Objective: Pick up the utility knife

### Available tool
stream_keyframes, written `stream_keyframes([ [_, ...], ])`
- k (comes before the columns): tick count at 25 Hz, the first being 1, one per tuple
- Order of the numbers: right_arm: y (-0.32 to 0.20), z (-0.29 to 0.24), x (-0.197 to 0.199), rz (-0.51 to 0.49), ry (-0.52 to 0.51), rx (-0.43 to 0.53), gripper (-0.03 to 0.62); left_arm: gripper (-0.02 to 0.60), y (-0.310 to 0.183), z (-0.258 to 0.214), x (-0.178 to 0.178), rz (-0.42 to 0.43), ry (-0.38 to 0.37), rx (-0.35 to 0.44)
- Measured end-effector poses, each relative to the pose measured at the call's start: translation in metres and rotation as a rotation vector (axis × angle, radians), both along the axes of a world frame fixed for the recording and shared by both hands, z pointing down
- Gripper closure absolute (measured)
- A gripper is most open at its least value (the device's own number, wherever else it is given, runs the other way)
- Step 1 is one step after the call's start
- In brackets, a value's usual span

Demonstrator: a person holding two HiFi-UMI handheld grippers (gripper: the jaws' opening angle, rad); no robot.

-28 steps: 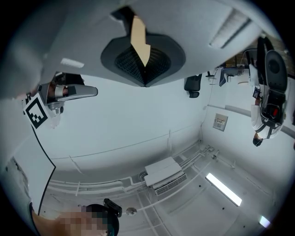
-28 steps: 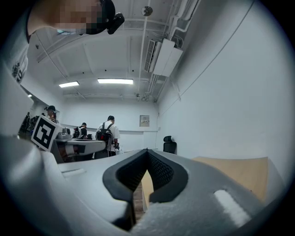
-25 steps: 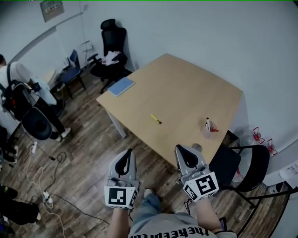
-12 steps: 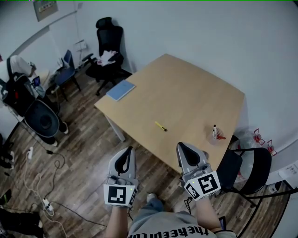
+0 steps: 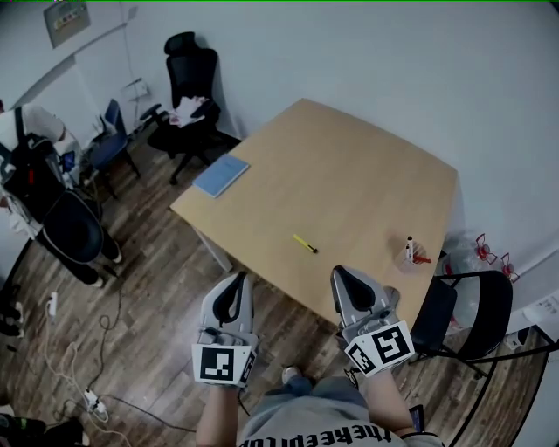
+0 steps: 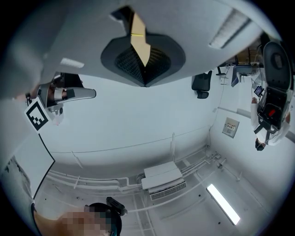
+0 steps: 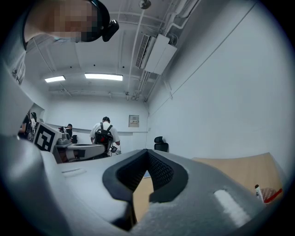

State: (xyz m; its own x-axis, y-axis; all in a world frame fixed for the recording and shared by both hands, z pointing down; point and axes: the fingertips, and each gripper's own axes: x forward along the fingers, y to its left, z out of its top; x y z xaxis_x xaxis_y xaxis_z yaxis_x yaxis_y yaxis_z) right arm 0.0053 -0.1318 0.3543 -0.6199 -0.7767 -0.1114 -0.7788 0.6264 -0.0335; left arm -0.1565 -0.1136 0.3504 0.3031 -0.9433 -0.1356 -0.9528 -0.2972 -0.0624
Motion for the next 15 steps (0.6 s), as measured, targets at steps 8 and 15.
stream_keyframes([
  [8,-0.012,0.009,0.007,0.046,0.026,-0.032,0.592,0.561,-0.023,0.007,0.005,0.042,0.023,-0.020],
  [15,-0.034,0.016,0.008,0.050,0.045,-0.062,0.592,0.561,-0.042,0.009,0.009,0.051,0.026,-0.034],
])
